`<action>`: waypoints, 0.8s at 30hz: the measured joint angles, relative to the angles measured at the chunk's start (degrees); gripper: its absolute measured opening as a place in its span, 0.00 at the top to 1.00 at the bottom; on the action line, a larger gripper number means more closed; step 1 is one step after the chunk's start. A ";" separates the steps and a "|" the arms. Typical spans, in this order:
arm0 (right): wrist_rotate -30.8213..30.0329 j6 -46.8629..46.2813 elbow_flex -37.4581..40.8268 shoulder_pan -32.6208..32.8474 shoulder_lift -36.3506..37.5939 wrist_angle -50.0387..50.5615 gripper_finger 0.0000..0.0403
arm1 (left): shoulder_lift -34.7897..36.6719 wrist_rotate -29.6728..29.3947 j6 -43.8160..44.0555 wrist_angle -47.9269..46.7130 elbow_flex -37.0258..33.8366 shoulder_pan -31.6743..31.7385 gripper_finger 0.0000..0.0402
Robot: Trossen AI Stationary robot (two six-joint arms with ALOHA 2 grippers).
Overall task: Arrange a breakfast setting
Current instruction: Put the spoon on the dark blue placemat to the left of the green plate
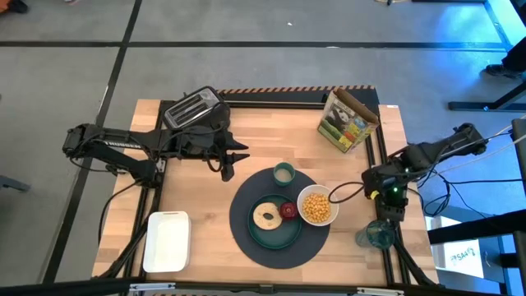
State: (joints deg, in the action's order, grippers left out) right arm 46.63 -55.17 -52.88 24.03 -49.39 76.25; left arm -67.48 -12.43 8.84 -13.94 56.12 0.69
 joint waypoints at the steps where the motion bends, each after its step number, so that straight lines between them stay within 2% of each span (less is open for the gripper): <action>1: 0.13 -0.42 -1.17 0.00 0.00 0.06 1.00 | 0.00 0.06 0.00 0.02 0.00 0.00 0.71; 8: 0.47 -5.79 -11.36 -0.04 0.01 -0.11 1.00 | 0.00 1.73 0.07 1.20 -0.01 0.00 0.71; 12: 0.45 -9.45 -16.50 -0.04 0.00 -0.06 1.00 | 0.00 5.25 0.20 3.17 -0.01 -0.09 0.71; 17: -1.49 -13.83 -23.34 -0.04 0.00 0.08 1.00 | 0.00 12.26 -0.40 9.77 0.00 -0.98 0.71; 24: -7.28 -16.50 -33.96 -0.04 -1.71 0.33 1.00 | 0.00 14.28 -1.76 21.44 0.00 -1.27 0.71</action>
State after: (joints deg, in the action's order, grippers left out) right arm 39.35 -71.67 -86.83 23.99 -51.09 76.58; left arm -67.48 1.85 7.08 7.50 56.12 -0.58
